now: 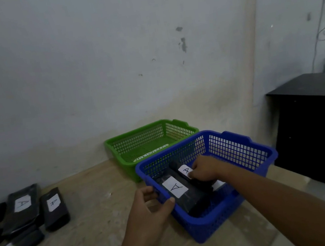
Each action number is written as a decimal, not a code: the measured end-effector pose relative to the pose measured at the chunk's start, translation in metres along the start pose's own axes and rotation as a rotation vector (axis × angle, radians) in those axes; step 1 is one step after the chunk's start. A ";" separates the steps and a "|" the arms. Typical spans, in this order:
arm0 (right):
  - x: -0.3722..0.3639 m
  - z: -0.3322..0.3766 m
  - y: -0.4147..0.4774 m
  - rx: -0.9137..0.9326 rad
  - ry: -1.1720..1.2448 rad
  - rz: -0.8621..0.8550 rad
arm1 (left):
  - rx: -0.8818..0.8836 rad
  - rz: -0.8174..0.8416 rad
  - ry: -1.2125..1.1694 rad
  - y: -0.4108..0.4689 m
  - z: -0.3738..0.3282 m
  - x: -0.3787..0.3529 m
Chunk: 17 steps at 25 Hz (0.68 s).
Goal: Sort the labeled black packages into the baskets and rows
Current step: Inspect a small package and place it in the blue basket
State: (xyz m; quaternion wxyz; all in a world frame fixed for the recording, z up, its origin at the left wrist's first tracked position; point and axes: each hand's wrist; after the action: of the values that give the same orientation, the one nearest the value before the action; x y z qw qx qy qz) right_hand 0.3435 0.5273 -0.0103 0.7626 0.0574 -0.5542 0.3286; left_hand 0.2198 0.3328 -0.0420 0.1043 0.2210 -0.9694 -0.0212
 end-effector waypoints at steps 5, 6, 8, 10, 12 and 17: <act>0.000 -0.002 -0.001 -0.004 -0.055 0.017 | 0.008 0.019 -0.003 0.000 0.003 0.002; 0.000 -0.001 -0.002 0.004 -0.062 0.025 | 0.009 0.022 0.001 0.001 0.003 0.002; 0.001 -0.001 -0.004 0.009 -0.061 0.035 | 0.004 0.030 0.005 0.000 0.003 0.003; 0.004 0.000 -0.008 0.004 -0.029 0.039 | -0.004 0.043 -0.001 -0.002 0.001 0.007; 0.009 0.003 -0.014 -0.004 0.013 0.020 | -0.016 0.050 0.001 -0.005 -0.003 0.015; 0.028 0.041 -0.039 0.113 -0.036 -0.122 | -0.020 -0.004 0.026 -0.018 -0.014 0.047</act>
State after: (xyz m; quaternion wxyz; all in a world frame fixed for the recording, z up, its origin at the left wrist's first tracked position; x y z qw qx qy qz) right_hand 0.3374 0.4904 0.0403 0.7668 0.1399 -0.5437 0.3112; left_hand 0.1894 0.2962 -0.0204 0.1190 0.2222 -0.9673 -0.0282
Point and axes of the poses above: each hand's wrist, its own y-axis towards the middle knuckle, its own x-axis out of the back of the hand, z = x × y, and after that the axes turned 10 degrees about z, right-handed
